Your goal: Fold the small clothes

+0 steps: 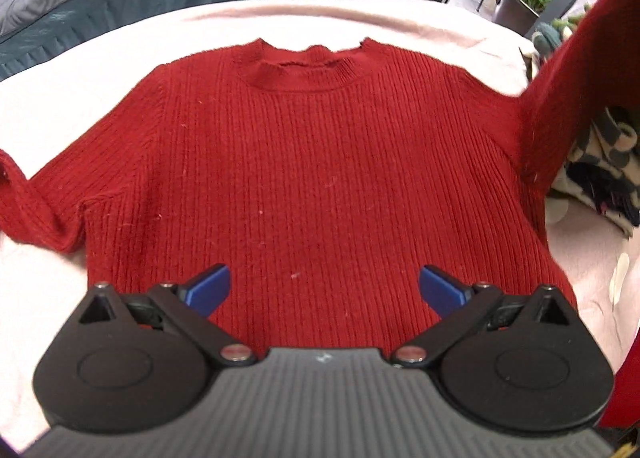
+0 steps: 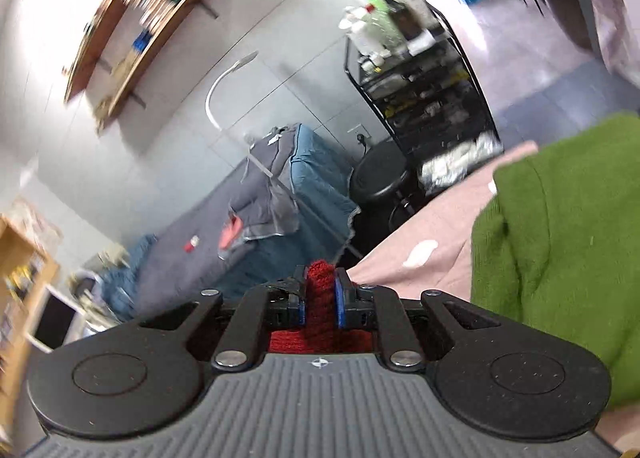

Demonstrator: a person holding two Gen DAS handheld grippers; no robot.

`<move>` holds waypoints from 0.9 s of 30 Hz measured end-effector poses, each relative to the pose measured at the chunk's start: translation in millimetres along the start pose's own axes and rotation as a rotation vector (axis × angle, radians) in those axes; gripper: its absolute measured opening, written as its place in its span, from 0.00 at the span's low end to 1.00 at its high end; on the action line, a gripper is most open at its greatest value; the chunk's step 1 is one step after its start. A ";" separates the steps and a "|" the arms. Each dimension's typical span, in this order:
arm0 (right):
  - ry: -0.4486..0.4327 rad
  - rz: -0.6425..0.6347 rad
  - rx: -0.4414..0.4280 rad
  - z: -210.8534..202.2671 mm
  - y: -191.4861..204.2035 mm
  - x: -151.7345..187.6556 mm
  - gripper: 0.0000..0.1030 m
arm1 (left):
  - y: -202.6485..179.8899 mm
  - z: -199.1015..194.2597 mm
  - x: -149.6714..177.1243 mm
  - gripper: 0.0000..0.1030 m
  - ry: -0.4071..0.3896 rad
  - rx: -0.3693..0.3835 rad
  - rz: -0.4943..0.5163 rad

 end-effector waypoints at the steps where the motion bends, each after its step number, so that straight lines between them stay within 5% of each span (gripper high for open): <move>1: 0.005 0.026 -0.036 -3.1 -0.7 -0.8 0.23 | -0.1 1.3 1.1 1.00 0.007 -0.001 0.003; 5: 0.030 0.120 -0.165 -16.6 -2.7 -5.5 0.23 | -0.6 4.8 5.1 1.00 0.019 0.002 -0.004; 10: 0.071 0.034 -0.088 4.1 15.6 1.0 0.23 | -1.2 -0.5 3.6 1.00 -0.019 -0.017 -0.015; 18: 0.244 -0.093 -0.061 118.9 72.1 47.1 0.24 | 40.2 -10.9 18.5 1.00 -0.023 -0.112 -0.120; 23: 0.360 -0.156 -0.001 194.0 94.9 105.2 0.27 | 82.7 -15.1 42.1 1.00 0.008 -0.185 -0.223; 25: 0.413 -0.155 0.028 221.7 92.4 131.2 0.40 | 98.4 -16.8 51.8 1.00 0.019 -0.195 -0.270; 27: 0.467 -0.135 0.040 240.5 85.9 152.9 0.41 | 111.1 -18.1 59.5 1.00 0.023 -0.204 -0.305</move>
Point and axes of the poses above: each gripper's, at about its wrist camera, not at the fingertips, and z roughly the way its jaws point, y to its left, x to its underside, the point moved 3 cm from there along z, roughly the way its jaws point, and after that the axes turned 12 degrees about y, right-handed, at the moved point
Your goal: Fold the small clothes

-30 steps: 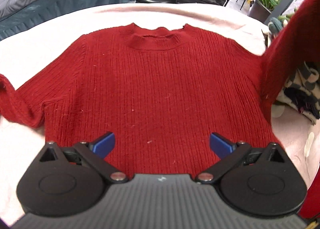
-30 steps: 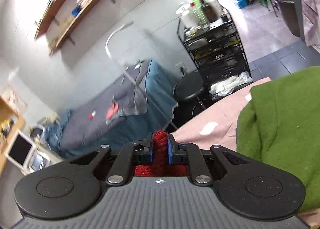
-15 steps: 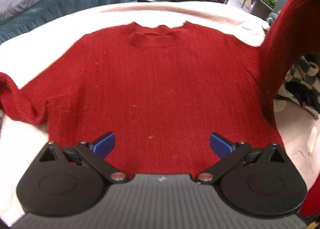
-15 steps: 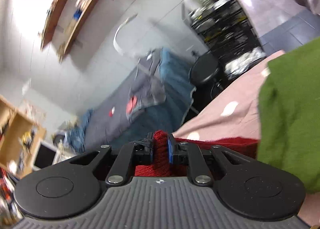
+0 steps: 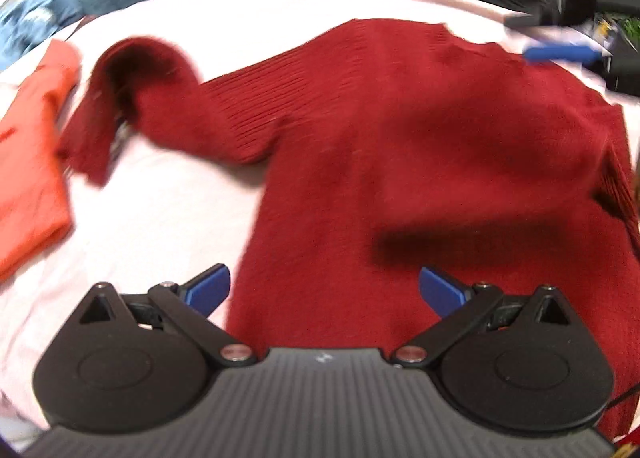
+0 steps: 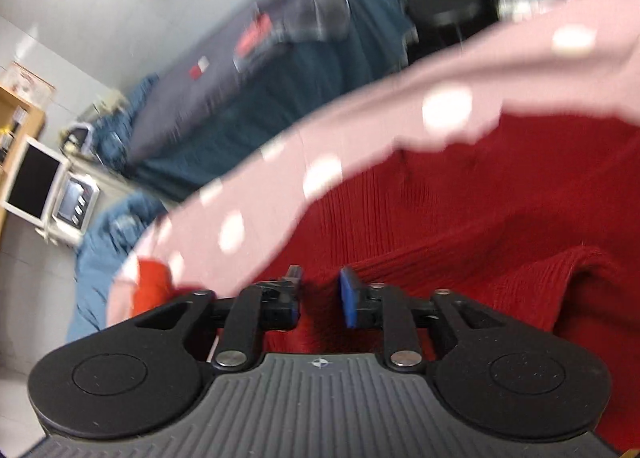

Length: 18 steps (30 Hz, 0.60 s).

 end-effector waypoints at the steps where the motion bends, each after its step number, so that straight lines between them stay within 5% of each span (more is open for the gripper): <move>1: 0.023 0.001 -0.009 9.2 -1.8 6.0 0.41 | 6.2 1.2 1.3 1.00 0.002 -0.006 -0.011; 5: 0.013 -0.102 0.071 1.7 -11.9 19.5 0.41 | 16.7 7.0 1.0 1.00 0.003 -0.011 -0.027; 9: -0.064 -0.322 0.262 -26.3 -41.2 23.7 0.58 | 14.5 17.6 -2.8 1.00 0.016 0.019 -0.024; 11: -0.076 -0.367 0.362 -41.3 -69.2 26.2 0.59 | 10.1 22.2 -6.4 1.00 0.017 0.023 -0.011; 18: -0.009 -0.486 0.605 -59.1 -143.6 52.6 0.62 | -5.8 34.8 -17.0 1.00 0.039 0.027 0.020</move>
Point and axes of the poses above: each gripper's, at about its wrist camera, not at the fingertips, and z roughly the way its jaws point, y to its left, x to its underside, the point moved 3 cm from there along z, roughly the way its jaws point, and after that the axes turned 12 degrees about y, right-handed, at the moved point
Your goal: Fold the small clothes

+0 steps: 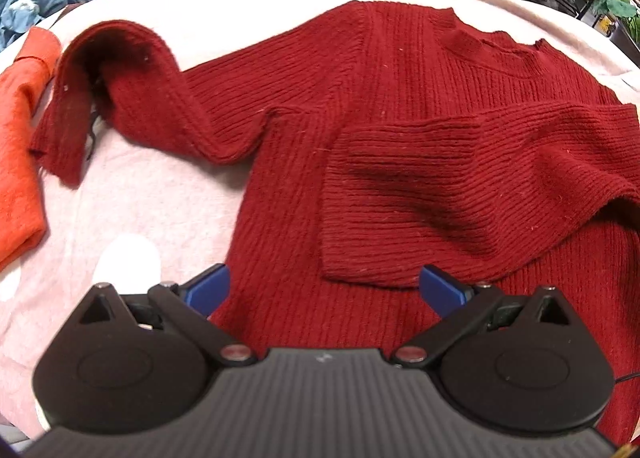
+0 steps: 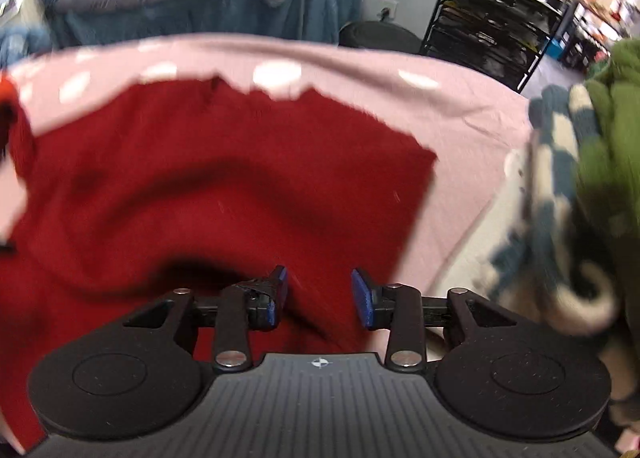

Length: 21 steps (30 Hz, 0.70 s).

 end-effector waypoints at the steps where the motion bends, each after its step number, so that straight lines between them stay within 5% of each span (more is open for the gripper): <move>1: 0.003 -0.036 0.017 2.5 -1.0 7.1 0.62 | -1.9 0.8 -0.5 1.00 0.003 0.000 0.005; 8: -0.026 -0.257 0.140 18.6 20.3 9.0 0.60 | -13.2 1.2 1.0 1.00 0.022 -0.018 0.036; 9: -0.021 -0.272 0.161 21.7 21.3 6.5 0.49 | -14.0 0.9 0.9 1.00 0.024 -0.021 0.039; 10: -0.013 -0.294 0.164 22.9 22.2 5.6 0.16 | -14.1 0.6 0.4 1.00 0.024 -0.023 0.040; 11: -0.015 -0.309 0.157 21.8 21.5 6.0 0.06 | -13.9 0.2 0.1 1.00 0.024 -0.024 0.041; 17: 0.019 -0.314 0.230 14.9 -0.7 28.9 0.07 | -8.6 4.0 -1.4 1.00 0.028 -0.036 0.031; 21: 0.127 -0.246 0.268 29.2 -22.3 46.7 0.00 | -5.9 7.8 -6.0 1.00 0.018 -0.041 0.034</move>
Point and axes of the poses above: each gripper's, at about its wrist camera, not at the fingertips, and z roughly the way its jaws point, y to its left, x to its underside, the point moved 3 cm from there along z, roughly the way its jaws point, and after that the axes turned 12 degrees about y, right-handed, at the moved point
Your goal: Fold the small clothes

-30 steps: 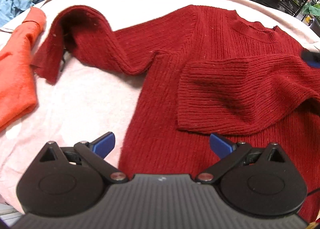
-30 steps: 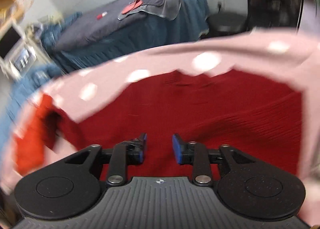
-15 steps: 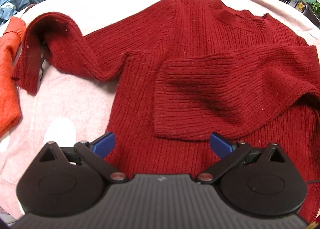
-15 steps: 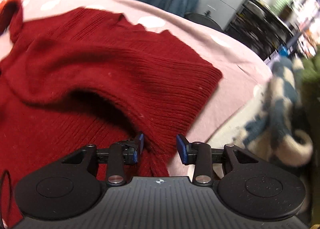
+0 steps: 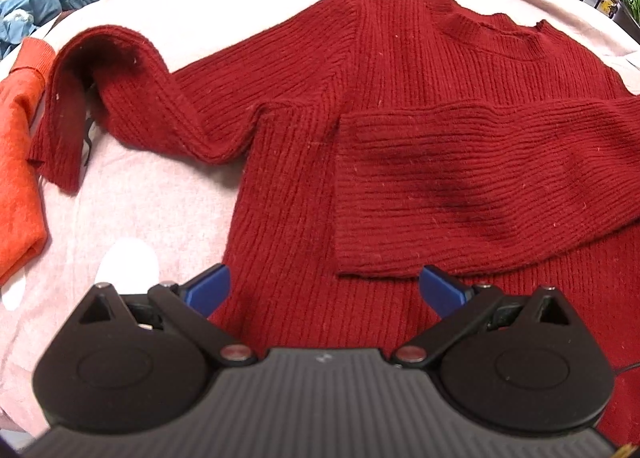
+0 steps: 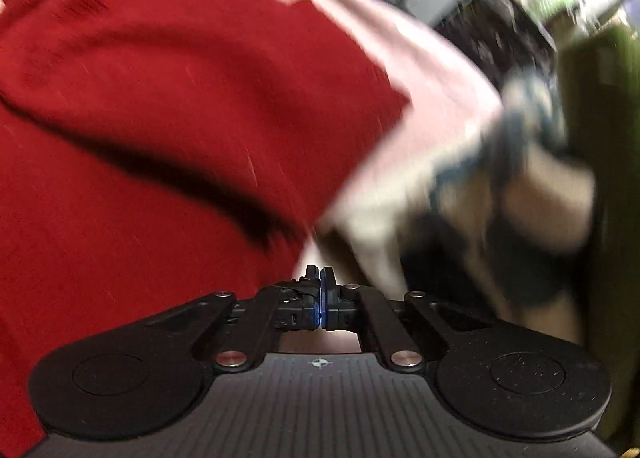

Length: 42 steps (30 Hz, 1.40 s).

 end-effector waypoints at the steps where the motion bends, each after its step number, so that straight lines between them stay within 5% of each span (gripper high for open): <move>1: 0.003 0.037 -0.016 -0.2 -5.2 3.3 0.00 | 0.6 0.2 -1.8 1.00 -0.009 -0.002 0.004; 4: -0.090 0.127 -0.099 -23.7 -14.5 4.4 0.16 | 2.2 -2.6 -11.6 1.00 -0.067 0.013 0.009; 9: -0.221 0.091 -0.200 -55.0 7.8 -19.7 0.36 | -4.5 -4.0 -43.4 0.99 -0.199 0.102 0.104; 12: -0.211 0.093 -0.251 -54.4 23.5 -34.9 0.36 | -5.1 14.6 -66.6 0.99 -0.155 0.053 0.167; 14: -0.202 0.109 -0.271 -54.8 31.3 -42.3 0.37 | 0.8 30.8 -76.5 0.97 -0.080 0.079 0.117; 16: -0.200 0.128 -0.303 -54.9 35.0 -41.3 0.37 | 2.3 38.9 -78.6 0.97 -0.075 0.132 0.084; 20: -0.154 0.156 -0.326 -43.9 39.3 -37.3 0.37 | -12.6 51.9 -79.2 0.86 -0.059 0.117 0.054; 26: -0.077 0.254 -0.334 -31.3 28.2 -26.3 0.37 | -25.1 29.8 -66.3 0.86 -0.170 -0.033 0.004; 29: -0.068 0.292 -0.335 -28.4 21.0 -23.2 0.38 | -22.6 10.2 -51.0 0.81 -0.264 0.046 0.020; 33: -0.076 0.300 -0.344 -27.0 20.6 -23.4 0.43 | -25.3 19.6 -54.7 0.71 -0.173 0.191 0.070; 37: -0.060 0.298 -0.364 -23.7 25.9 -25.5 0.43 | -20.6 48.2 -73.3 0.69 -0.122 0.161 0.035; 42: -0.064 0.289 -0.361 -27.5 26.7 -22.5 0.49 | -3.2 66.1 -89.5 0.68 -0.110 0.216 -0.033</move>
Point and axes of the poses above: each gripper's, at about its wrist camera, not at the fingertips, and z roughly the way its jaws point, y to its left, x to its underside, the point moved 3 cm from there along z, roughly the way its jaws point, and after that the axes turned 12 degrees about y, right-handed, at the moved point
